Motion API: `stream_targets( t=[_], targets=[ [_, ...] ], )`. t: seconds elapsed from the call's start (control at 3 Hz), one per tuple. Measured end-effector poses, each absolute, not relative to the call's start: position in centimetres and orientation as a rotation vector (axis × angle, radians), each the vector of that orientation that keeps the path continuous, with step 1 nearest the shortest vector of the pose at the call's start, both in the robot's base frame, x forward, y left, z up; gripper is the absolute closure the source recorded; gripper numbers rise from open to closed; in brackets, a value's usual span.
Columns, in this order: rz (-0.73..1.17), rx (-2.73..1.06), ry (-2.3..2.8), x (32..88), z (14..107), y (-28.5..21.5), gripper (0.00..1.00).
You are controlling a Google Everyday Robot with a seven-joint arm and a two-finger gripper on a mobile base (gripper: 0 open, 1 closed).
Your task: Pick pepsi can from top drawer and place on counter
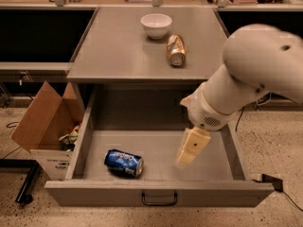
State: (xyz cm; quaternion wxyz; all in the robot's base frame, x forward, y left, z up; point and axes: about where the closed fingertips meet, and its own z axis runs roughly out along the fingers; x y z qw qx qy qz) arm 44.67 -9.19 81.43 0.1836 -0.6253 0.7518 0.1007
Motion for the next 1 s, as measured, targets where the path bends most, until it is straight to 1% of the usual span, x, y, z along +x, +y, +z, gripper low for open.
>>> stream_targets(
  t=[0.33, 1.0],
  targets=[
    [0.267, -1.74, 2.101, 45.4, 81.3, -8.7, 0.0],
    [0.304, -1.715, 2.064, 46.7, 79.4, -7.7, 0.0]
  ],
)
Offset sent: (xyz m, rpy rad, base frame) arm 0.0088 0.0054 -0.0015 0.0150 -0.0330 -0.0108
